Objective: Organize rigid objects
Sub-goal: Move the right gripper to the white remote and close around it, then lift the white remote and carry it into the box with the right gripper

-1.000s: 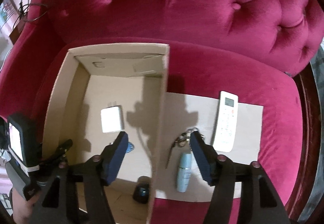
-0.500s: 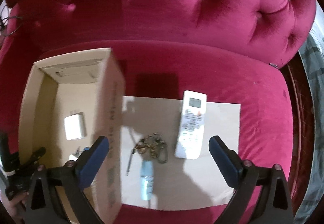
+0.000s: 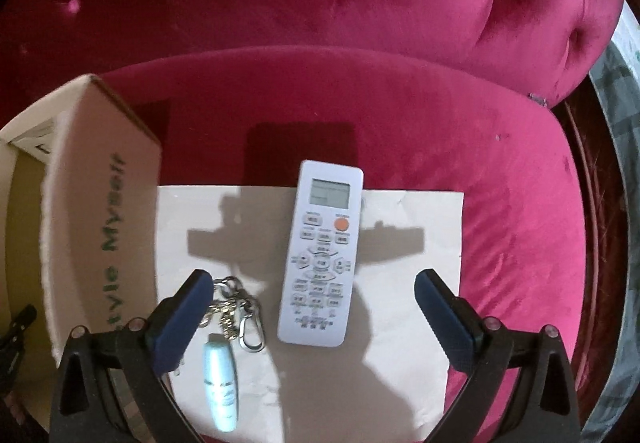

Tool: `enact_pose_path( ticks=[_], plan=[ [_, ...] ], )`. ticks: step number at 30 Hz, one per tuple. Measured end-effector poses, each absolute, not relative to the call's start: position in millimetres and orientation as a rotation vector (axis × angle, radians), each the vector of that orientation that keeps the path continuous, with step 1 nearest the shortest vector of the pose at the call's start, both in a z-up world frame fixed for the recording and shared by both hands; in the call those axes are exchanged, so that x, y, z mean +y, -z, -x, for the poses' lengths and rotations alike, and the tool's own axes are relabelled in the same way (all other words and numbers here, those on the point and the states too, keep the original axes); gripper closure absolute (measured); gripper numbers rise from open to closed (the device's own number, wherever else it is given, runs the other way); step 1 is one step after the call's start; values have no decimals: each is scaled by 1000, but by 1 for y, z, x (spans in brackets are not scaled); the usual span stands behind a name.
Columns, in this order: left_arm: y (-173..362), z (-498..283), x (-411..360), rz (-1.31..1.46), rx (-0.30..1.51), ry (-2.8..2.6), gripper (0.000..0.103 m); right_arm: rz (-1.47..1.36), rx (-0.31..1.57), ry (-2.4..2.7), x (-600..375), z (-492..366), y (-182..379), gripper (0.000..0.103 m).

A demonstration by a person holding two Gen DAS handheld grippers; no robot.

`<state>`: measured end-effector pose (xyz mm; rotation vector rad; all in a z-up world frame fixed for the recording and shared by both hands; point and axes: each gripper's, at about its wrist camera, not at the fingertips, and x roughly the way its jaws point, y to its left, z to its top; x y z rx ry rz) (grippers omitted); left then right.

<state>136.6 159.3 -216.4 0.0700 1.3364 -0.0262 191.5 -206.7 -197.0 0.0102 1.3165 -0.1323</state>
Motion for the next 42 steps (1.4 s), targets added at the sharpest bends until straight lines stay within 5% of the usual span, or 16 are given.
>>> enact_pose_path(
  ticks=[17, 23, 26, 42],
  plan=[
    [214, -136, 155, -83, 1335, 22, 93, -49, 1402, 136, -239, -208, 246, 4],
    [213, -137, 155, -83, 1336, 22, 93, -59, 1425, 113, -244, -213, 251, 29],
    [213, -137, 154, -83, 1336, 21, 93, -66, 1417, 90, -243, -215, 246, 53],
    [211, -138, 156, -82, 1334, 20, 93, -74, 1392, 117, -242, -213, 219, 54]
  ],
)
